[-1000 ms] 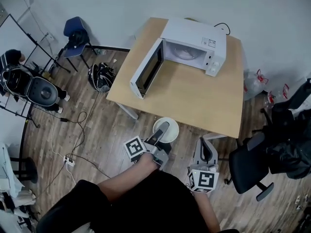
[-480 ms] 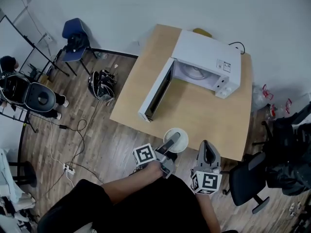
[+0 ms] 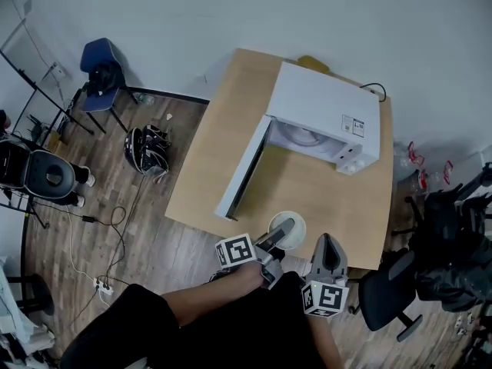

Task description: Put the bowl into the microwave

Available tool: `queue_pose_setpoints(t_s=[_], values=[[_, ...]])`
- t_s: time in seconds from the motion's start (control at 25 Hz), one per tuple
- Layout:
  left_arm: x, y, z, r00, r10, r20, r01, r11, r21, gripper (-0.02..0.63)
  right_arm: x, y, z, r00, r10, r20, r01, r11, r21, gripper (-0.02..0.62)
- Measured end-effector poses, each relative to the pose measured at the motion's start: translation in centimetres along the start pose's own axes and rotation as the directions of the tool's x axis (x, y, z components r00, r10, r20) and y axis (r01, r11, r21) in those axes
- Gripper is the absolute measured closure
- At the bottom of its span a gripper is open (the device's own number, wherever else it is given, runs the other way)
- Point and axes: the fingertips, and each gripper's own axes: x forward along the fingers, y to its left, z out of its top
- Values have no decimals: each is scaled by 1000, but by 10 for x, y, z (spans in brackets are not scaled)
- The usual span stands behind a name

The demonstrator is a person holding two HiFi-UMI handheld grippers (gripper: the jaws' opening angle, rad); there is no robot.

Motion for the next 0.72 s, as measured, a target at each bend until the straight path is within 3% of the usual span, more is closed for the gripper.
queue_pose_setpoints(t_s=[0.32,0.72], values=[[34,21,22,999,36,21,-37,999,13,383,22,-25,2,1000,-3,21,3,999,33,534],[95,44,63,992,63,108,-66,997,27,383,90,-62,2,995,95,19,-95,995,28,535]])
